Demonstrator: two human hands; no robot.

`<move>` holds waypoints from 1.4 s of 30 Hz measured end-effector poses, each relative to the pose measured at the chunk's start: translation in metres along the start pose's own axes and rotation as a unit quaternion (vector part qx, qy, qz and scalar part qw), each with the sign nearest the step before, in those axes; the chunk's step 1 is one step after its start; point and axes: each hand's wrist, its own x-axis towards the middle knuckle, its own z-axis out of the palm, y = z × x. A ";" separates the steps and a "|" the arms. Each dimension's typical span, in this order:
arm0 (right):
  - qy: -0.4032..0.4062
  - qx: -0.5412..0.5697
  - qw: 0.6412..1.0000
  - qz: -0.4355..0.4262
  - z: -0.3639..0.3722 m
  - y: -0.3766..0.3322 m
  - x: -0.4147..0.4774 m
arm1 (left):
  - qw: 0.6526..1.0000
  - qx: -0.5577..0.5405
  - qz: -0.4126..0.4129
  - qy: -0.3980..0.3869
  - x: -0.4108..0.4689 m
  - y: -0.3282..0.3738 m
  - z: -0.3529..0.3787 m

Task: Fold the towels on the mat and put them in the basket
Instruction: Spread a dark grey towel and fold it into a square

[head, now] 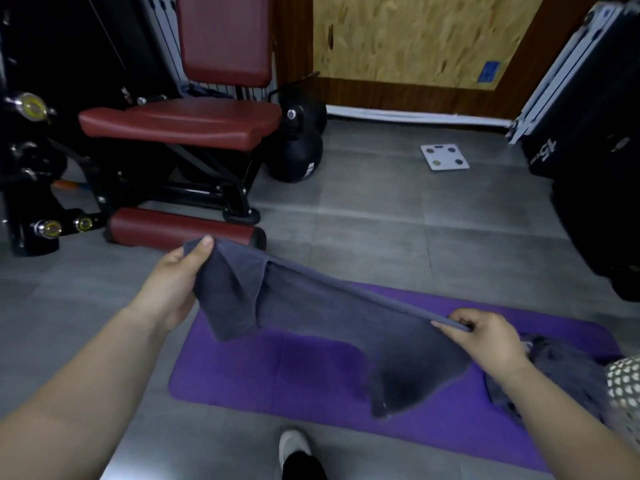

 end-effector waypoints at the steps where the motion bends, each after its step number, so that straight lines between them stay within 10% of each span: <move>1: -0.022 0.032 0.999 0.006 0.008 0.009 -0.004 | 1.000 0.003 -0.014 0.003 -0.005 -0.010 -0.005; 14: -0.077 0.172 0.977 0.101 0.095 -0.006 0.063 | 0.985 0.052 -0.163 -0.017 0.088 -0.141 -0.070; 31: -0.007 -0.045 0.996 0.072 0.576 0.172 0.362 | 0.972 0.202 -0.082 0.086 0.425 -0.580 -0.139; 38: -0.104 -0.274 0.955 0.039 0.639 0.186 0.321 | 0.904 0.387 -0.129 0.128 0.379 -0.682 -0.192; 42: -0.016 -0.287 0.953 -0.098 0.674 0.184 0.294 | 0.902 0.397 -0.159 0.055 0.309 -0.706 -0.214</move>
